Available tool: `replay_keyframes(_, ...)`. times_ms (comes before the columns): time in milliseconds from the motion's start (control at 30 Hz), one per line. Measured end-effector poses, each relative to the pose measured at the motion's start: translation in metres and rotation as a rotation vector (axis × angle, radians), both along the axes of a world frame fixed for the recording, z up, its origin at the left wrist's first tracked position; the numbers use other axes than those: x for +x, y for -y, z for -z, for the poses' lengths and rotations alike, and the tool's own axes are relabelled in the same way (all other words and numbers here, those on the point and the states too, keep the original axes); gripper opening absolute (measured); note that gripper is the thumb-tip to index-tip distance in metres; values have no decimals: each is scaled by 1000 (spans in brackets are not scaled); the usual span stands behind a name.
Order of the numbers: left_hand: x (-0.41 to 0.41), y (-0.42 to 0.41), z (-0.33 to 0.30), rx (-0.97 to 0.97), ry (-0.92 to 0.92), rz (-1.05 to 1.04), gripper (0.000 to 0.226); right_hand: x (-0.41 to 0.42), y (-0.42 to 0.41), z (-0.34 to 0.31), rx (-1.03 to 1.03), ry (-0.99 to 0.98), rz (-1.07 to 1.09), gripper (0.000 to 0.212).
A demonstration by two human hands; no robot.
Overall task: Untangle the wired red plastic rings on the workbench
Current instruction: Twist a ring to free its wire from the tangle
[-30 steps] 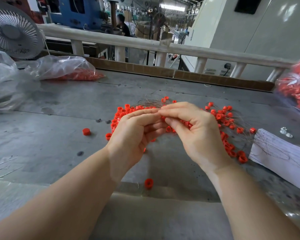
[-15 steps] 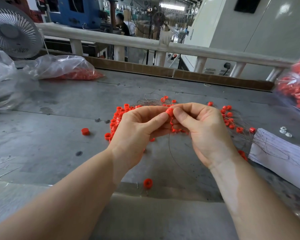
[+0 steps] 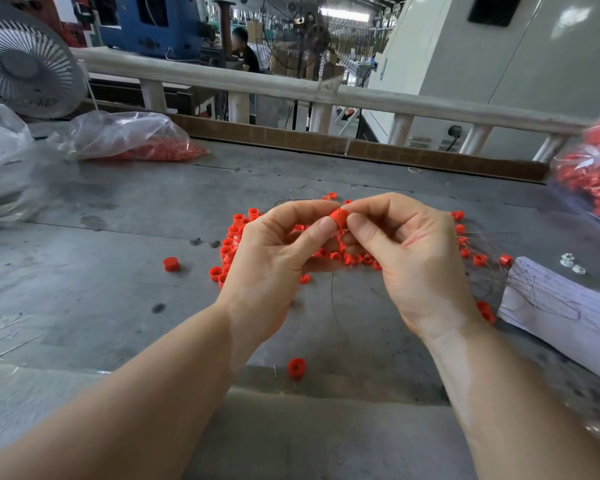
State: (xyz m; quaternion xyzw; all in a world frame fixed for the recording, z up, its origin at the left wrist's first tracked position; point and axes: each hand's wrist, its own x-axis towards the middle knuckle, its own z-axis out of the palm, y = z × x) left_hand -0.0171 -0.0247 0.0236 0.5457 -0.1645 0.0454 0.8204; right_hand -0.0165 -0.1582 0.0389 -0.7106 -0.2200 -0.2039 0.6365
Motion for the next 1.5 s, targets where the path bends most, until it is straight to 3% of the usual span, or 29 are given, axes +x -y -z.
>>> replay_keyframes(833, -5, 1, 1, 46, 132, 32, 8, -6, -2, -1, -100, 187, 99, 20)
replay_keyframes(1200, -1, 1, 1, -13, 49, 39, 14, -6, -4, -1, 111, -1, -92, 14)
replay_keyframes(1500, -4, 2, 0, 22, 90, 19, 9, -7, -7, -1, 138, -25, -59, 10)
